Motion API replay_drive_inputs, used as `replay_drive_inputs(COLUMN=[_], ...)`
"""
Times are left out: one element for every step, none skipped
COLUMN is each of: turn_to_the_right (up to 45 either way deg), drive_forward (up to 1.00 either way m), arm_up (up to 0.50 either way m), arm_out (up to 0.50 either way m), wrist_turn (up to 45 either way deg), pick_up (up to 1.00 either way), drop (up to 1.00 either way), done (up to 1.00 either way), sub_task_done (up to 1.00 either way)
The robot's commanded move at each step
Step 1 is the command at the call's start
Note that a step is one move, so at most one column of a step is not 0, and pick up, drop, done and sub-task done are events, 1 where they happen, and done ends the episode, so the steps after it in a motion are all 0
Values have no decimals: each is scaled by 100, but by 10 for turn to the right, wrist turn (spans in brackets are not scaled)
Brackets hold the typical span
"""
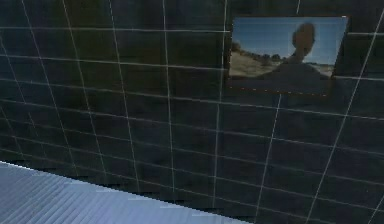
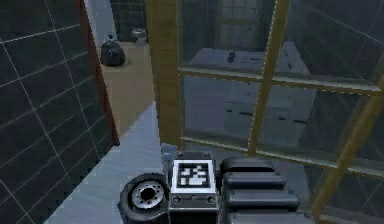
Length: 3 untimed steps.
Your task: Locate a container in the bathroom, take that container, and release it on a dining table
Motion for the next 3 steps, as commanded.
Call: replay_drive_inputs(turn_to_the_right=[180,0,390], drive_forward=[0,45,0], arm_up=[0,0,0], arm_out=[0,0,0], wrist_turn=[0,0,0], pick_up=[0,0,0], drop=[0,0,0], done=[0,0,0], sub_task_done=[0,0,0])
